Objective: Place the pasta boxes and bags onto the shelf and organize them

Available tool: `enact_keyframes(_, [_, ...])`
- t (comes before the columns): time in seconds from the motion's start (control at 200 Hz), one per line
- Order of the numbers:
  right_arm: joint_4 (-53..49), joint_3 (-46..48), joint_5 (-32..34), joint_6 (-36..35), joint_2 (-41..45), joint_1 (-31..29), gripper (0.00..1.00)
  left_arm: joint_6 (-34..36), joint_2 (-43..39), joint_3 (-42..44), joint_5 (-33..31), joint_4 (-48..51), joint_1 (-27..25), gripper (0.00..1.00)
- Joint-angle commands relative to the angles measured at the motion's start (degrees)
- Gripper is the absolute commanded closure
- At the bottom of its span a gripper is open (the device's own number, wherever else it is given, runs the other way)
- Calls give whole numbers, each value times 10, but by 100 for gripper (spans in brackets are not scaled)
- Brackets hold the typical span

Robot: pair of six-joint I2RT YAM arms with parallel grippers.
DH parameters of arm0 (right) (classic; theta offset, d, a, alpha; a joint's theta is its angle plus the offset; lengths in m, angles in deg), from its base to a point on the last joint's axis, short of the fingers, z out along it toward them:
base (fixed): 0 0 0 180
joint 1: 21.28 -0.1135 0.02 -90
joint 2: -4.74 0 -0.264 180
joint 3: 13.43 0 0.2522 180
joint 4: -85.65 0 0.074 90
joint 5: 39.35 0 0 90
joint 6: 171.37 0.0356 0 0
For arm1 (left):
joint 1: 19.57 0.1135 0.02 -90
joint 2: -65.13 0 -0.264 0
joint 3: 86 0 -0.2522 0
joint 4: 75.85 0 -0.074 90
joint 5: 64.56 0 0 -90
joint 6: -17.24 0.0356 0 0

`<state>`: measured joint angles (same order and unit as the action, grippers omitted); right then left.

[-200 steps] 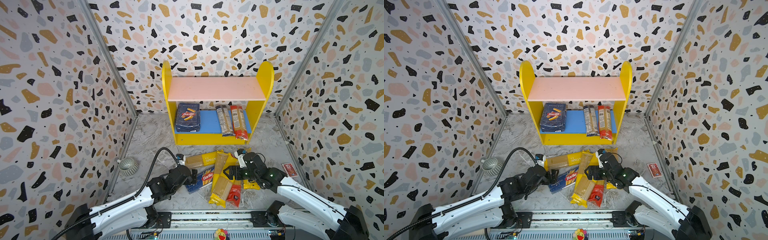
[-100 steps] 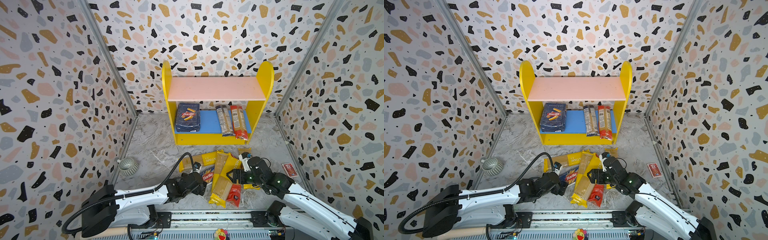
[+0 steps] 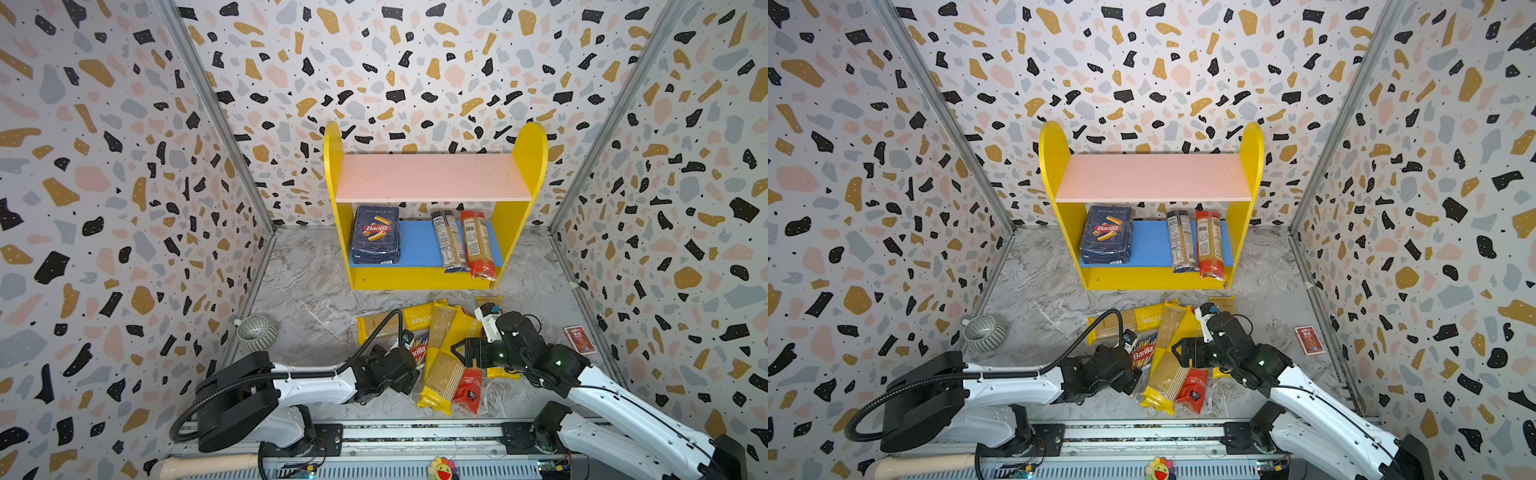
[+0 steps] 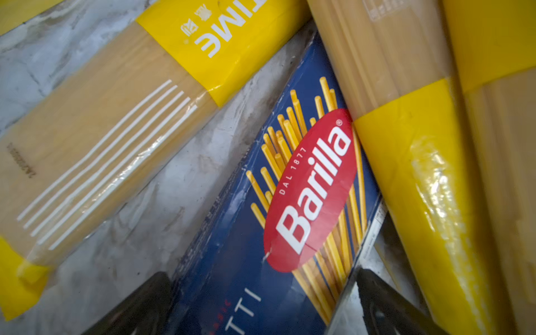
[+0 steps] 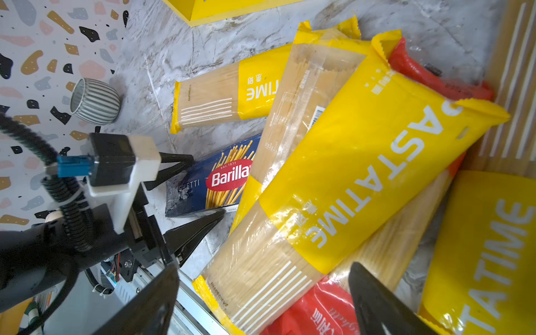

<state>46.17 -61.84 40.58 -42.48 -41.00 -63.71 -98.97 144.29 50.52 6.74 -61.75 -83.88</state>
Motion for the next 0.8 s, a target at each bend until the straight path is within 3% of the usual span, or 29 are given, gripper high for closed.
enact_keyframes(0.0, [-15,4,-9,-15,25,10,8,26,31,-10,5,-33,-4,0])
enact_keyframes(0.205, [-24,11,-44,-26,52,52,8,49,91,-18,34,-70,-4,0])
enact_keyframes(0.405, [-27,5,-52,-29,46,57,8,55,122,-7,48,-99,-4,1])
enact_keyframes(0.496, [-24,1,-56,-29,42,57,8,56,129,-10,51,-97,-4,7])
enact_keyframes(0.636, [-21,-5,-56,-28,36,57,8,51,129,-11,57,-91,-4,26])
enact_keyframes(0.796, [-20,-10,-56,-28,35,57,8,31,111,-4,61,-70,-4,35])
